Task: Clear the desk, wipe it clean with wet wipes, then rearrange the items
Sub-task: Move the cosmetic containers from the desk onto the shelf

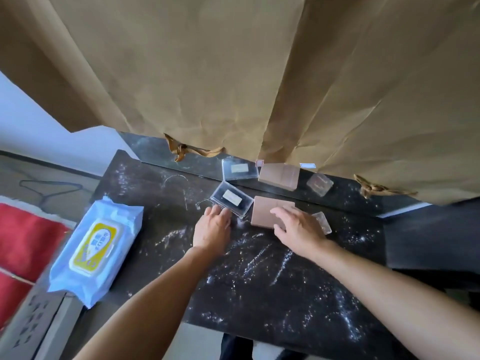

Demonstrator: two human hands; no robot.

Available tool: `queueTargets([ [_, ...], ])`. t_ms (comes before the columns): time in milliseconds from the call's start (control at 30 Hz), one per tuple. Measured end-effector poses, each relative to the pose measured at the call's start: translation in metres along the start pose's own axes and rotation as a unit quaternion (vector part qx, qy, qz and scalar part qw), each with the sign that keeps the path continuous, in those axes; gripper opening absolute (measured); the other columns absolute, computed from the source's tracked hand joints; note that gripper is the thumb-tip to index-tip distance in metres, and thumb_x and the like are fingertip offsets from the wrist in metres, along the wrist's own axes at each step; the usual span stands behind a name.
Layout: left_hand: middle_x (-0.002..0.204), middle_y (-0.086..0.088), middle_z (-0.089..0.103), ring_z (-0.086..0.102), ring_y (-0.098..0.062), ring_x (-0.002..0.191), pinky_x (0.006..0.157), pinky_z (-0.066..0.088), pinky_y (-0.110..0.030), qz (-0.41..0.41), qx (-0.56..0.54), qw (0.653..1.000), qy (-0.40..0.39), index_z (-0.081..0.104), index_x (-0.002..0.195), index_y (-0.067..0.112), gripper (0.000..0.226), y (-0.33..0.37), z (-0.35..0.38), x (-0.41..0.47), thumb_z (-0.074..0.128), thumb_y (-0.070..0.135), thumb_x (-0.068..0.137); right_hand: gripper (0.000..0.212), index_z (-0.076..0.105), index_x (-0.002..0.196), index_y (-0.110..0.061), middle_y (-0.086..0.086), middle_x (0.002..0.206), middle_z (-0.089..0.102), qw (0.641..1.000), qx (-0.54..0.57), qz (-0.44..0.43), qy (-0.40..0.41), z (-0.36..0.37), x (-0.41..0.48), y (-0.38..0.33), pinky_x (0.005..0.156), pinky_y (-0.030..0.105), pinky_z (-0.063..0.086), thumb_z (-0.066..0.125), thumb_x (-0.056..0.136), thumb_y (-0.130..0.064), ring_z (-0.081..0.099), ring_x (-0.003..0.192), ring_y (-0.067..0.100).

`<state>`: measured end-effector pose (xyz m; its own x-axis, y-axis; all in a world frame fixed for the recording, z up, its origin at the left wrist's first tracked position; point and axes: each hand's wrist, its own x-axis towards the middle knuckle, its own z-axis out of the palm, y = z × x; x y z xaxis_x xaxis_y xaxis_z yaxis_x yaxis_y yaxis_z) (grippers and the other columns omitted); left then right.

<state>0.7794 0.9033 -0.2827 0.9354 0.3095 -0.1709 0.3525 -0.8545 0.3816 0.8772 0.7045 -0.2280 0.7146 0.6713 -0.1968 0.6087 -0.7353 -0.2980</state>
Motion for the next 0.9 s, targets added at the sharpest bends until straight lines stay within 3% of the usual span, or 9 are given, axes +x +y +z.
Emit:
queueTargets([
  [133, 0.100, -0.011, 0.049, 0.055, -0.034, 0.079, 0.064, 0.048, -0.039, -0.067, -0.069, 0.995, 0.040, 0.057, 0.100, 0.009, 0.025, -0.025, -0.013, -0.024, 0.066, 0.013, 0.077, 0.032, 0.054, 0.118, -0.016, 0.003, 0.114, 0.059, 0.999, -0.025, -0.030, 0.006, 0.011, 0.051, -0.029, 0.080, 0.036, 0.046, 0.056, 0.087, -0.026, 0.054, 0.104, 0.024],
  [267, 0.095, -0.007, 0.044, 0.053, -0.035, 0.062, 0.056, 0.049, -0.040, -0.108, -0.101, 0.988, 0.043, 0.055, 0.091, 0.011, 0.023, -0.048, -0.021, -0.050, 0.067, 0.007, 0.072, 0.049, 0.046, 0.117, -0.018, 0.006, 0.121, 0.055, 0.996, -0.080, 0.001, -0.034, 0.036, 0.090, -0.056, 0.089, 0.042, 0.039, 0.062, 0.080, -0.046, 0.051, 0.110, 0.027],
  [367, 0.092, -0.005, 0.044, 0.052, -0.032, 0.062, 0.058, 0.048, -0.040, -0.124, -0.110, 0.985, 0.052, 0.054, 0.089, 0.010, 0.020, -0.061, -0.022, -0.065, 0.066, 0.006, 0.074, 0.057, 0.045, 0.116, -0.020, 0.007, 0.118, 0.057, 0.991, -0.129, 0.009, -0.033, 0.050, 0.100, -0.066, 0.087, 0.041, 0.037, 0.065, 0.074, -0.053, 0.052, 0.107, 0.028],
  [467, 0.085, -0.004, 0.046, 0.051, -0.029, 0.066, 0.060, 0.047, -0.039, -0.122, -0.103, 0.985, 0.061, 0.054, 0.088, 0.009, 0.018, -0.068, -0.023, -0.076, 0.066, 0.007, 0.074, 0.058, 0.045, 0.121, -0.020, 0.008, 0.115, 0.058, 0.990, -0.141, -0.002, -0.014, 0.054, 0.101, -0.069, 0.085, 0.040, 0.035, 0.064, 0.074, -0.049, 0.052, 0.104, 0.028],
  [633, 0.087, -0.003, 0.051, 0.052, -0.028, 0.071, 0.061, 0.045, -0.036, -0.114, -0.091, 0.988, 0.054, 0.052, 0.090, 0.011, 0.020, -0.060, -0.028, -0.078, 0.066, 0.012, 0.076, 0.062, 0.045, 0.114, -0.017, 0.009, 0.108, 0.051, 0.997, -0.071, 0.001, -0.012, 0.041, 0.085, -0.072, 0.077, 0.037, 0.041, 0.067, 0.064, -0.044, 0.046, 0.098, 0.028],
  [800, 0.098, -0.003, 0.053, 0.057, -0.028, 0.076, 0.061, 0.045, -0.034, -0.079, -0.064, 0.994, 0.045, 0.053, 0.101, 0.013, 0.027, -0.026, -0.038, -0.074, 0.067, 0.018, 0.078, 0.068, 0.040, 0.120, -0.019, 0.005, 0.111, 0.042, 1.000, -0.003, 0.000, -0.013, 0.012, 0.034, -0.054, 0.067, 0.031, 0.045, 0.069, 0.065, -0.049, 0.052, 0.092, 0.023],
  [900, 0.101, -0.004, 0.053, 0.058, -0.030, 0.072, 0.057, 0.046, -0.035, -0.053, -0.056, 0.996, 0.048, 0.052, 0.102, 0.012, 0.028, 0.001, -0.041, -0.076, 0.067, 0.018, 0.079, 0.075, 0.035, 0.126, -0.021, 0.003, 0.114, 0.041, 1.000, 0.004, 0.011, 0.013, -0.009, -0.006, -0.031, 0.070, 0.033, 0.050, 0.069, 0.065, -0.049, 0.054, 0.094, 0.021],
])
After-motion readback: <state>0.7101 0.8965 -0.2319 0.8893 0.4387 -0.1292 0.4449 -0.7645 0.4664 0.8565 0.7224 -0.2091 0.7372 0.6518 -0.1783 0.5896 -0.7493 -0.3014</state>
